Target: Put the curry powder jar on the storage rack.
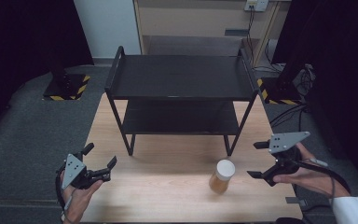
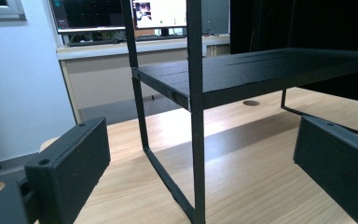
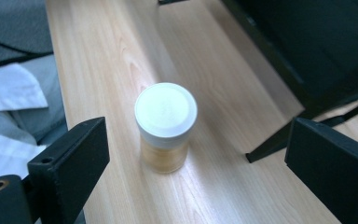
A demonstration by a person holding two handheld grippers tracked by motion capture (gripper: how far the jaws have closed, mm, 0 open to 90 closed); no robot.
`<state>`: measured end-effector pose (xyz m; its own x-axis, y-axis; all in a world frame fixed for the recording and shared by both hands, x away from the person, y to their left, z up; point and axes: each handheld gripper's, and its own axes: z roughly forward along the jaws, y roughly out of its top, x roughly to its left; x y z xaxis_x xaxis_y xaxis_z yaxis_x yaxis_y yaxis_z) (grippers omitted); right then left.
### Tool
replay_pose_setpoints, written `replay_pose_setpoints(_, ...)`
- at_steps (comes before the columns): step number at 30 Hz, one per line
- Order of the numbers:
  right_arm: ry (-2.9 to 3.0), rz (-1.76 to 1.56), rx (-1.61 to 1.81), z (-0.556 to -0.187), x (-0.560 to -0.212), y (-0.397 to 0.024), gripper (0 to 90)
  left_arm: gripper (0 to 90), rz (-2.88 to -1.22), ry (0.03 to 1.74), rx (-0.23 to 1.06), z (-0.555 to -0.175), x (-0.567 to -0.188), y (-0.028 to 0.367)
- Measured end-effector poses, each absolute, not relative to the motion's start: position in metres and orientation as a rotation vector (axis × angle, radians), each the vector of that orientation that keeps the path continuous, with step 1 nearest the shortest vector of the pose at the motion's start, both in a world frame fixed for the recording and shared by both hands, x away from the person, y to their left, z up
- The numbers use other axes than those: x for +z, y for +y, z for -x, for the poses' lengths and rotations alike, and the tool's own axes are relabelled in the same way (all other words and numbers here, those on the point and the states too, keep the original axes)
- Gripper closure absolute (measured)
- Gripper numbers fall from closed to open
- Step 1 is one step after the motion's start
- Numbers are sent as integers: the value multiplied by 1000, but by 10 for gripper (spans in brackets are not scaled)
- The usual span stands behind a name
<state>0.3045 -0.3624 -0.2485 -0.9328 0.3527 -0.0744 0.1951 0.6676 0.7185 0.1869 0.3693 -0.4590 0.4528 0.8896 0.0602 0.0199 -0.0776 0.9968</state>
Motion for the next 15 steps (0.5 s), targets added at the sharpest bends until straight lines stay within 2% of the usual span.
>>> replay_pose_setpoints(15, 2810, -324, 1104, -339, -278, -333, 80, 28, -1488, 847, 887, -186, -458, 370)
